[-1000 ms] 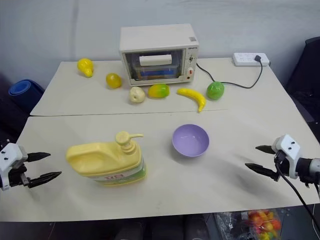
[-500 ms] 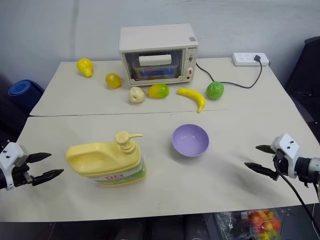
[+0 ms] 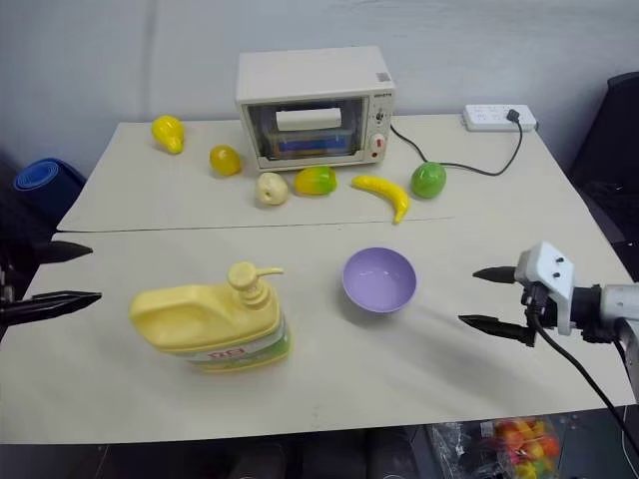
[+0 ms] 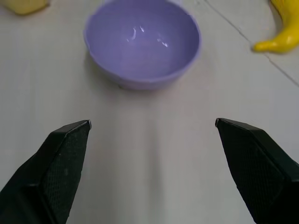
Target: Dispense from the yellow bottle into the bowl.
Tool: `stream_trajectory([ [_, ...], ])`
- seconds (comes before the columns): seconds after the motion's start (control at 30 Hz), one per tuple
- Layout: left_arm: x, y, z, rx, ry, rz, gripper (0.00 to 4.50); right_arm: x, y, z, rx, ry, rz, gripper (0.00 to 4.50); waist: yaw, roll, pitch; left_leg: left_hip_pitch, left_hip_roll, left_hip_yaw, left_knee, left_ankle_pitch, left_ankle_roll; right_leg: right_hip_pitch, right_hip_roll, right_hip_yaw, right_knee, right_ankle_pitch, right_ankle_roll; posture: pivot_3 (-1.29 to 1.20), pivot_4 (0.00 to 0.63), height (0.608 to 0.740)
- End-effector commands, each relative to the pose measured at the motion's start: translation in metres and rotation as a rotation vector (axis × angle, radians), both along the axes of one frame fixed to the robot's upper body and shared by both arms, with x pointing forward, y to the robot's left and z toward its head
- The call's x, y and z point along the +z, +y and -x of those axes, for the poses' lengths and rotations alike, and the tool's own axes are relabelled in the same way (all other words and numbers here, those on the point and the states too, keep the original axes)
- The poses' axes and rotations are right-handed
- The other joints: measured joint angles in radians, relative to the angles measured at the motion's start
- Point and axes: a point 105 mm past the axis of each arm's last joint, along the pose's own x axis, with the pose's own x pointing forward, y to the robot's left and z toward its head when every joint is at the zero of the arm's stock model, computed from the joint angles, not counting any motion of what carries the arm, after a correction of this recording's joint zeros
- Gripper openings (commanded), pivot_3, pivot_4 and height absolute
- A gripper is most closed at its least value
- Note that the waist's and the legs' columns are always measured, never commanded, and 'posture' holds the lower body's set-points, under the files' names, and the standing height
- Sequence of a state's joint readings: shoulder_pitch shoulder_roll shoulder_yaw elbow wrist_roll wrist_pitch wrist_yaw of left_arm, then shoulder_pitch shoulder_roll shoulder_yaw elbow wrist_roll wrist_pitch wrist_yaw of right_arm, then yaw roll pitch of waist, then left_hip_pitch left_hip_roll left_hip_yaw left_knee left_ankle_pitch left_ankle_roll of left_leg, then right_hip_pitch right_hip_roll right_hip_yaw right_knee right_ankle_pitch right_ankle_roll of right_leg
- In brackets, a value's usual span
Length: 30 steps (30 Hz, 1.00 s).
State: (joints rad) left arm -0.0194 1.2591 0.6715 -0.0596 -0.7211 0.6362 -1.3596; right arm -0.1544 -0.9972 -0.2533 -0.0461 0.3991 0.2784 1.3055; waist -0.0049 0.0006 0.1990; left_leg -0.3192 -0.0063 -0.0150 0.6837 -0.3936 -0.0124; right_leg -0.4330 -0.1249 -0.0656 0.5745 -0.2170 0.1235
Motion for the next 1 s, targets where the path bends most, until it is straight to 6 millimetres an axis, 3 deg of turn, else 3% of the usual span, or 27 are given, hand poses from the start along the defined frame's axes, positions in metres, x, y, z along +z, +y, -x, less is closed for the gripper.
stream_trajectory([
  [0.03, 0.058, -0.033, 0.019, -0.186, -0.094, 0.02, 4.5, 0.018, 0.035, 0.004, 0.169, -0.041, 0.035, 4.47, 0.0, -0.002, 0.001, 0.0, 0.001, 0.0, 0.0, 0.0, 0.0, 0.0, 0.001, 0.0, 0.0, 0.0, 0.0, 0.0, 0.15, 0.74],
  [0.13, 0.074, -0.062, 0.032, -0.326, -0.098, -0.006, 4.5, 0.016, 0.057, 0.003, 0.259, -0.05, 0.063, 4.47, 0.0, -0.003, 0.002, -0.003, 0.001, 0.0, 0.0, 0.0, 0.0, -0.004, 0.002, 0.001, 0.001, 0.0, 0.0, 0.0, 0.15, 0.74],
  [0.27, 0.057, -0.088, 0.04, -0.46, -0.062, -0.116, 4.5, 0.003, 0.08, -0.004, 0.32, -0.058, 0.093, 4.47, 0.0, 0.0, 0.001, -0.004, 0.001, 0.006, -0.001, -0.002, -0.001, -0.009, 0.002, 0.002, 0.001, 0.0, 0.0, 0.0, 0.15, 0.74],
  [0.37, 0.049, -0.103, 0.036, -0.495, -0.086, -0.131, 4.5, -0.009, 0.091, -0.013, 0.334, -0.063, 0.11, 4.47, 0.0, 0.0, 0.001, -0.008, 0.001, 0.006, 0.002, -0.002, -0.001, -0.013, 0.003, 0.003, 0.003, 0.0, 0.0, 0.0, 0.15, 0.74],
  [0.53, 0.046, -0.115, 0.03, -0.542, -0.109, -0.135, 4.5, -0.038, 0.1, -0.025, 0.354, -0.088, 0.187, 4.47, 0.0, 0.0, 0.001, -0.012, 0.001, 0.005, 0.008, -0.002, -0.001, -0.014, 0.005, 0.005, 0.005, 0.0, 0.0, 0.0, 0.15, 0.74],
  [0.7, 0.048, -0.12, 0.027, -0.563, -0.123, -0.131, 4.5, -0.053, 0.109, -0.038, 0.34, -0.1, 0.189, 4.47, -0.001, 0.0, 0.001, -0.014, 0.002, 0.005, 0.015, -0.003, -0.001, -0.015, 0.006, 0.007, 0.01, 0.001, 0.0, 0.0, 0.15, 0.74],
  [0.8, 0.049, -0.123, 0.027, -0.578, -0.133, -0.128, 4.5, -0.059, 0.112, -0.043, 0.328, -0.102, 0.181, 3.88, -0.001, 0.0, 0.001, -0.013, 0.002, 0.005, 0.016, -0.003, -0.001, -0.015, 0.007, 0.007, 0.011, 0.001, -0.001, 0.0, 0.15, 0.74],
  [1.0, 0.054, -0.125, 0.025, -0.58, -0.15, -0.12, 4.5, -0.064, 0.113, -0.047, 0.326, -0.107, 0.174, 1.85, -0.001, 0.0, 0.001, -0.013, 0.003, 0.005, 0.016, -0.003, -0.001, -0.015, 0.007, 0.007, 0.011, 0.001, -0.001, 0.0, 0.15, 0.74],
])
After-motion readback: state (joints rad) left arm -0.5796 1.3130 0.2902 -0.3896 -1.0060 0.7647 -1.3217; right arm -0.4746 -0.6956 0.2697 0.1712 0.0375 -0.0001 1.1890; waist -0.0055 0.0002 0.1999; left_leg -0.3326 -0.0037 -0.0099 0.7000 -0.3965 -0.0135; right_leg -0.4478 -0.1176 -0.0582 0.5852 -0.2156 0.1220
